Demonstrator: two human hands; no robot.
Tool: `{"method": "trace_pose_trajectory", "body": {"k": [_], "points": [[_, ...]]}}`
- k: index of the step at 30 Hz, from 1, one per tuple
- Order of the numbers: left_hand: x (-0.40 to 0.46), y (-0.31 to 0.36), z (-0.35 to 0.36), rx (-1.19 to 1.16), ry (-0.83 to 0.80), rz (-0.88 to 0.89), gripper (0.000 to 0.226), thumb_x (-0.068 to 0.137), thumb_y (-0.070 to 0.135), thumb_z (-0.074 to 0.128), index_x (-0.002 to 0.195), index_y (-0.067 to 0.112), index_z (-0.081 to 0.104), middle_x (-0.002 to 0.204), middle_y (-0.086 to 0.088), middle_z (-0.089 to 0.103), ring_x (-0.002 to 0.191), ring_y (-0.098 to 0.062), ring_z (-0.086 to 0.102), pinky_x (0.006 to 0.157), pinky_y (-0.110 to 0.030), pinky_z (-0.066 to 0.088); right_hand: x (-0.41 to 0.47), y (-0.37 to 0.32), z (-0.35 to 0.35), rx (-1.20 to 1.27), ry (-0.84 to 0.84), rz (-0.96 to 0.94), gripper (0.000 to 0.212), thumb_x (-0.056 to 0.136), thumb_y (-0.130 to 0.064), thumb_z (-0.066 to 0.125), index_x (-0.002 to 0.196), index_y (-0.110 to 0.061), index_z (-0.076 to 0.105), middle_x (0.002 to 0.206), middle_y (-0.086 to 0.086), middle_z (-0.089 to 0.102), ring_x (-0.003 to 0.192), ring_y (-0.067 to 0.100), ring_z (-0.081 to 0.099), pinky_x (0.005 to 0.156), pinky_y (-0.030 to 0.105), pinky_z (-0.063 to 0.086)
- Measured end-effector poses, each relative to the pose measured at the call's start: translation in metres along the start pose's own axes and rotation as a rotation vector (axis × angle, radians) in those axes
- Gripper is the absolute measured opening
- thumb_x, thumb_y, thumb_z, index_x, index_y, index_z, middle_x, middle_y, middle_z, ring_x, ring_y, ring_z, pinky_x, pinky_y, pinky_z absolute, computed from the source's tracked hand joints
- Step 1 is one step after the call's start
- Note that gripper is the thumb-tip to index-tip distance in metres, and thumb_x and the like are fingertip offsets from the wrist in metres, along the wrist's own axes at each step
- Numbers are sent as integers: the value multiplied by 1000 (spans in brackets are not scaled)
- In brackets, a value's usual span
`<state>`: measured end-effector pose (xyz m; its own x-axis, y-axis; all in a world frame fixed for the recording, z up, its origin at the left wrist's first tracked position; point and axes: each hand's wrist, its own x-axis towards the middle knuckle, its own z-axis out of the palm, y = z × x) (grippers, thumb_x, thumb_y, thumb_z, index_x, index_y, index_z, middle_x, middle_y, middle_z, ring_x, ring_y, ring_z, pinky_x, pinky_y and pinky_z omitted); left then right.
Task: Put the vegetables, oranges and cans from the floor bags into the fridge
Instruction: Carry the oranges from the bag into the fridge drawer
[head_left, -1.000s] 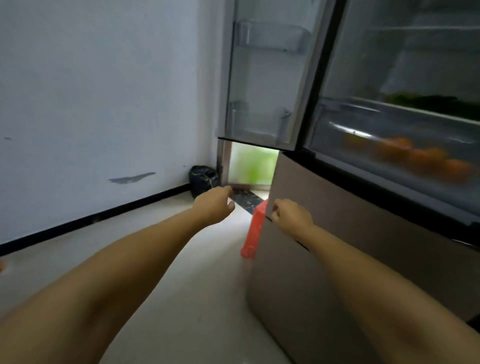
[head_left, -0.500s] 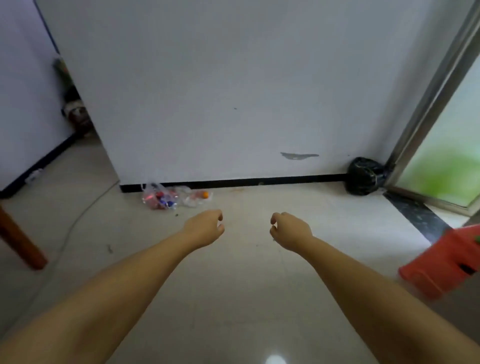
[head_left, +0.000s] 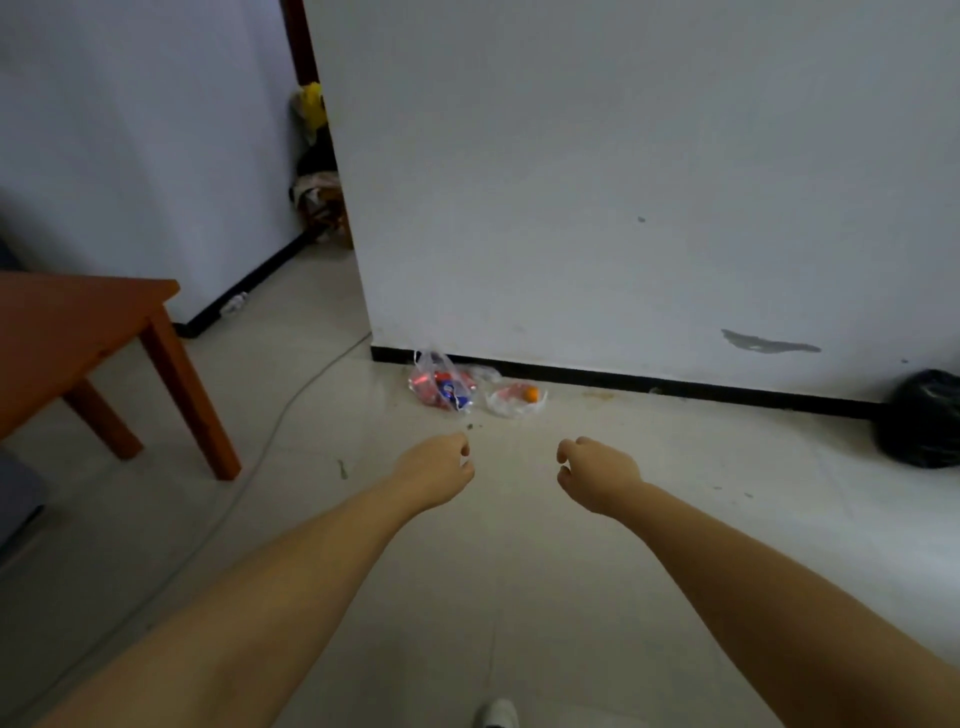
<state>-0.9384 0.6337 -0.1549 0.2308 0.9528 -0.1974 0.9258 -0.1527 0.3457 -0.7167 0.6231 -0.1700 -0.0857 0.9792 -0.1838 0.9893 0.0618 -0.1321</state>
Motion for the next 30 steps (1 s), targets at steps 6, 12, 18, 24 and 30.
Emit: {"method": "trace_pose_trajectory", "body": {"k": [6, 12, 18, 24, 30], "points": [[114, -20, -28, -15, 3, -1, 32, 94, 27, 46, 122, 13, 53, 121, -9, 60, 106, -26, 58, 86, -31, 44, 125, 16, -20, -3, -13, 41, 28, 96, -27, 41, 119, -16, 51, 118, 6, 56, 99, 24, 58, 86, 36, 51], [227, -36, -75, -14, 31, 22, 25, 94, 23, 44, 110, 10, 57, 108, -11, 62, 94, -27, 59, 77, -34, 46, 248, 8, -65, -16, -36, 14, 38, 96, -25, 41, 133, -17, 44, 132, 6, 53, 115, 26, 55, 88, 32, 43], [342, -58, -90, -29, -9, 34, 15, 93, 24, 44, 91, 14, 55, 94, -8, 62, 79, -22, 56, 68, -30, 40, 354, -1, -82, -50, -66, -57, 36, 96, -25, 40, 131, -17, 48, 132, 7, 51, 115, 28, 55, 88, 34, 43], [489, -83, -113, -23, -47, 75, 16, 91, 24, 44, 89, 14, 56, 92, -5, 65, 84, -24, 64, 67, -33, 46, 483, 28, -93, -21, -77, 81, 29, 96, -28, 42, 120, -14, 51, 118, 7, 55, 105, 26, 57, 85, 36, 48], [626, -91, -152, 80, -109, 160, 26, 93, 24, 44, 107, 12, 61, 112, -8, 62, 99, -27, 60, 80, -34, 47, 583, 59, -119, 127, -26, 242, 28, 97, -27, 40, 115, -11, 54, 112, 9, 57, 98, 26, 58, 83, 35, 50]]}}
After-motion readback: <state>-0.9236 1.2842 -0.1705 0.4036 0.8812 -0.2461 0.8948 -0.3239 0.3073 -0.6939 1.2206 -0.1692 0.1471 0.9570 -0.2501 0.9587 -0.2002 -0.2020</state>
